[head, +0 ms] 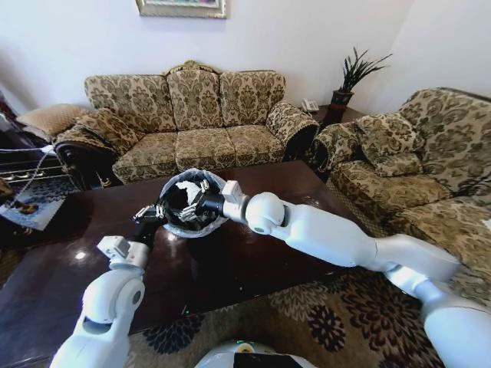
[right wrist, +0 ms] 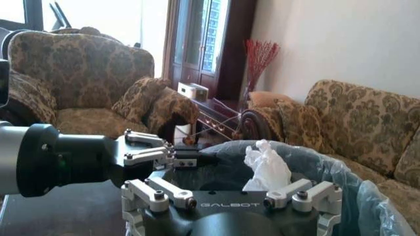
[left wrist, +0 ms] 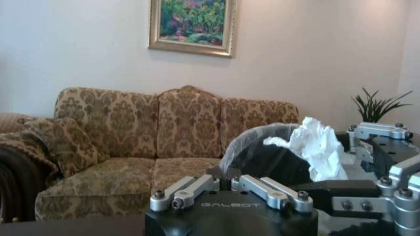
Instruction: Move to the front of the table and place the trash on the table into the trash bin.
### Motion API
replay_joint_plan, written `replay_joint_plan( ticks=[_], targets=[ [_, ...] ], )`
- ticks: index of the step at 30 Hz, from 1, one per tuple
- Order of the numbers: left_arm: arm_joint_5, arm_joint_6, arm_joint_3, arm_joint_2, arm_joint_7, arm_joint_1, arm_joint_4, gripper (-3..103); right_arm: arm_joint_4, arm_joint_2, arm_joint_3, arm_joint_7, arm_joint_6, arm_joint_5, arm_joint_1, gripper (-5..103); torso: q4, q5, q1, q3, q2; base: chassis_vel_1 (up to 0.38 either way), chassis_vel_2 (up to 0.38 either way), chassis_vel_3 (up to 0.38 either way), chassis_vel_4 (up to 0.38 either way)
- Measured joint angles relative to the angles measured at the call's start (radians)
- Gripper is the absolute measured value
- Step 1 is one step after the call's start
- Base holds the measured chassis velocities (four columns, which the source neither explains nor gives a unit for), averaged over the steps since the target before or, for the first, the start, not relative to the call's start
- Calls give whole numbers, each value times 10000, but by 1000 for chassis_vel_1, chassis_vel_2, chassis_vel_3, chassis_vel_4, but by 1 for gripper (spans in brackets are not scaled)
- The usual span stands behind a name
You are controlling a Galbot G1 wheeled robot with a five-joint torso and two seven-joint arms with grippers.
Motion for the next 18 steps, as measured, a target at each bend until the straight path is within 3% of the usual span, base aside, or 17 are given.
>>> replay_joint_plan(
  ticks=[8, 18],
  targets=[
    [5, 157, 16, 8, -30, 13, -9, 3, 32, -127, 41, 38, 9, 23, -56, 100, 0, 0, 0, 0, 0, 0, 0, 0, 0],
    [-92, 839, -6, 261, -143, 87, -245, 3, 85, -123, 194, 38, 130, 0, -229, 100, 0, 0, 0, 0, 0, 0, 0, 0, 0]
  ],
)
